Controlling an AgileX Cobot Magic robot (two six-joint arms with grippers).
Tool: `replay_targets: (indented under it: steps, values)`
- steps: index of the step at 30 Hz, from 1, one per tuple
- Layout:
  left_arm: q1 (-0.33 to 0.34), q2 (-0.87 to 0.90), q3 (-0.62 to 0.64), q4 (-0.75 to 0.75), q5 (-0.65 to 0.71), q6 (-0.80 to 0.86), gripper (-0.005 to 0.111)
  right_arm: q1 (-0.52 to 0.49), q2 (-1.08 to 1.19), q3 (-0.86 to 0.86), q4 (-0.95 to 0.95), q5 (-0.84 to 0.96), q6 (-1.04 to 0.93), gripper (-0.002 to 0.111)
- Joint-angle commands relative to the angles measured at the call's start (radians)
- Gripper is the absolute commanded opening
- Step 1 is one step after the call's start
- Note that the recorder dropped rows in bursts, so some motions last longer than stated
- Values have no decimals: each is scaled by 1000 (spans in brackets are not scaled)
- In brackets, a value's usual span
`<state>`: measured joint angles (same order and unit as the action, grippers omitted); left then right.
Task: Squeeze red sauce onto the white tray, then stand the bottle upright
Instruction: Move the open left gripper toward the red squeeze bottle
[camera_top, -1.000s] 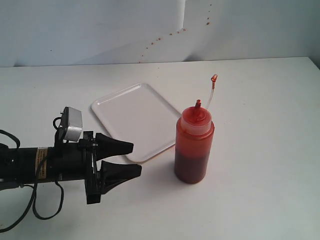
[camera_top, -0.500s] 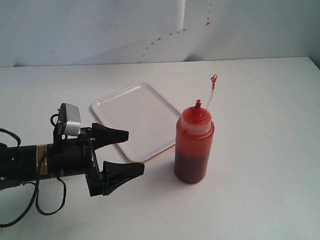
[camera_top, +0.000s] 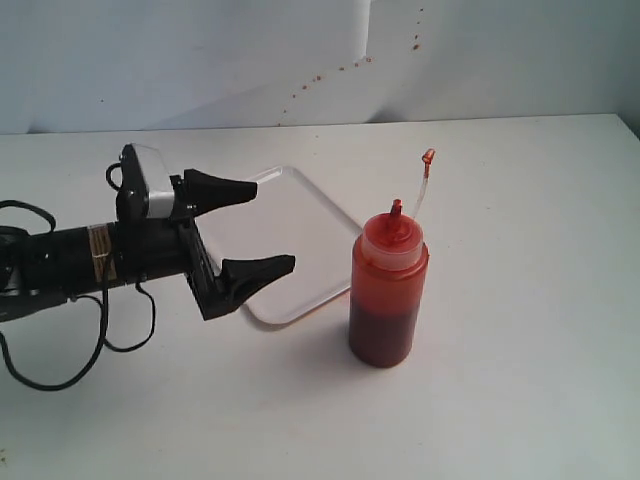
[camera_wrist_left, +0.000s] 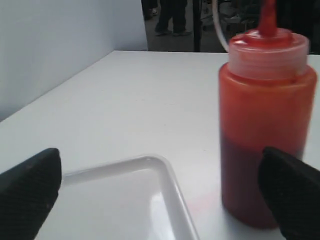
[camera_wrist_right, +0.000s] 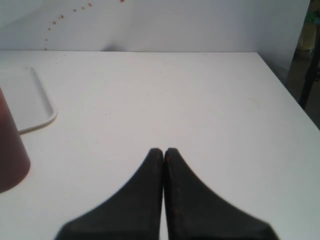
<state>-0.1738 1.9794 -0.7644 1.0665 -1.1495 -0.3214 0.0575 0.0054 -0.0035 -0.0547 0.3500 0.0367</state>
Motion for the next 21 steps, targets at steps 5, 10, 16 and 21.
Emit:
replay_targets:
  steps: [5,10,16,21]
  values:
    - [-6,3,-90,19,59,-14,105,3,-5,4,7,-4,-3,0]
    - [-6,3,-90,6,62,54,105,3,-5,4,7,-4,-3,0]
    - [-6,29,-90,6,50,36,105,3,-5,4,7,-4,-5,0]
    - [-6,98,-113,8,29,35,105,3,-5,4,7,-4,-5,0]
